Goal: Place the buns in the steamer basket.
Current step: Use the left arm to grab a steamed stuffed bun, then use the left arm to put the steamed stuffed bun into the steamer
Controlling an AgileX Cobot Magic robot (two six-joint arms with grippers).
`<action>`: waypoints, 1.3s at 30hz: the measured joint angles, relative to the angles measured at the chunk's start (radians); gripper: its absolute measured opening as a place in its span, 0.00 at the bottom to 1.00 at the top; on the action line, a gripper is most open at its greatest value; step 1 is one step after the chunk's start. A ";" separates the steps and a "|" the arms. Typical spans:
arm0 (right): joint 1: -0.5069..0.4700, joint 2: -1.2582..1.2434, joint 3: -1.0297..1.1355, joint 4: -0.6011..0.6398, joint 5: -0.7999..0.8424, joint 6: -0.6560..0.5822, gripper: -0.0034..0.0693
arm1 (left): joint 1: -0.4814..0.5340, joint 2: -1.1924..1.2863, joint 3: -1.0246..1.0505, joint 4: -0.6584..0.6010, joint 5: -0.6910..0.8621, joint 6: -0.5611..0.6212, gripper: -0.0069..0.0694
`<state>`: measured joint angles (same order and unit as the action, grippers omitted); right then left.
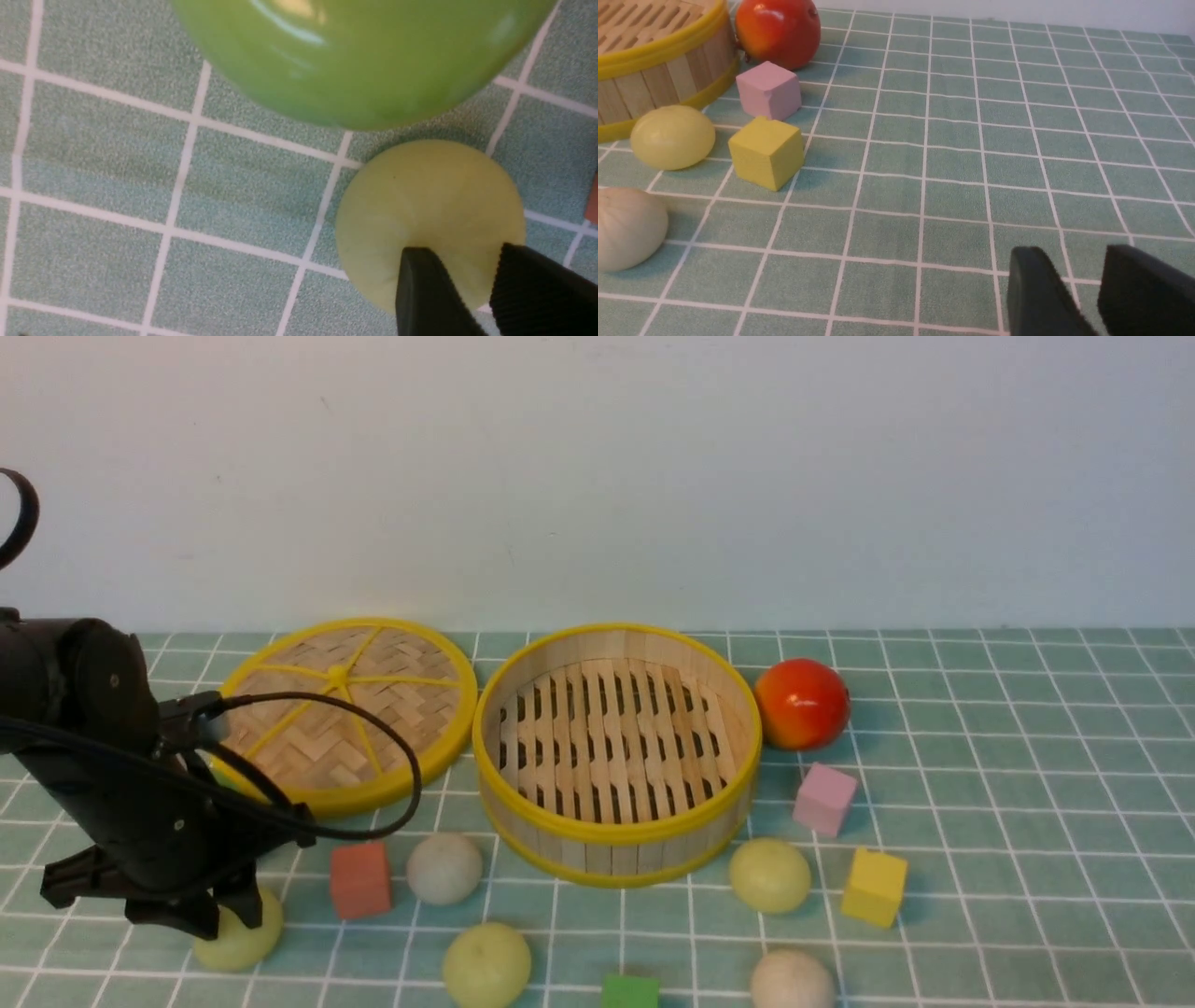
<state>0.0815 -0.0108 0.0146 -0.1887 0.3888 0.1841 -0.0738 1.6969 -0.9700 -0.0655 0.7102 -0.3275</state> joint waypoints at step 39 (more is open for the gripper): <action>0.000 0.000 0.000 0.000 0.000 0.000 0.38 | -0.113 -0.071 -0.349 -0.210 0.157 0.086 0.07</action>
<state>0.0815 -0.0108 0.0146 -0.1887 0.3888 0.1841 -0.1866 1.6264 -1.3193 -0.2755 0.8674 -0.2413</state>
